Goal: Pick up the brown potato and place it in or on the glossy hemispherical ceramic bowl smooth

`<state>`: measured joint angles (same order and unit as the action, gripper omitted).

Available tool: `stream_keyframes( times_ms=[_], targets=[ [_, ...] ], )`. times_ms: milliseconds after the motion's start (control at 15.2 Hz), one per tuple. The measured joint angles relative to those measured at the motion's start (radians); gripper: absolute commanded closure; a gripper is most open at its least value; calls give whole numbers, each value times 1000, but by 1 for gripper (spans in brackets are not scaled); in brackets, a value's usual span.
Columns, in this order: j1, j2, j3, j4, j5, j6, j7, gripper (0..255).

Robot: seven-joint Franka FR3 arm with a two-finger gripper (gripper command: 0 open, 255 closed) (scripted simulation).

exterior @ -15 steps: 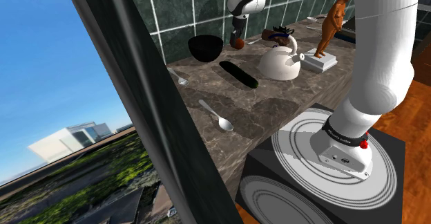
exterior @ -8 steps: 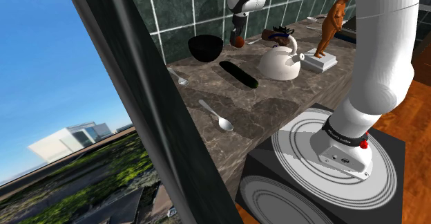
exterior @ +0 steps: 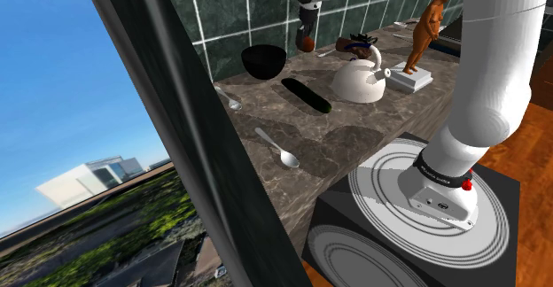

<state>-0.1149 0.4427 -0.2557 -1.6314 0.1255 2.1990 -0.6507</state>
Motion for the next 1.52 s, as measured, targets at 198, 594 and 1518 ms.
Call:
stream_keyframes(
  times_ms=[198,594,1518],
  targets=[
    [1,-17,-3,14,-5,-31,3,255],
    [2,-37,-7,66,-14,-102,8,255],
    [5,-65,-11,201,-27,-263,26,255]
  ],
)
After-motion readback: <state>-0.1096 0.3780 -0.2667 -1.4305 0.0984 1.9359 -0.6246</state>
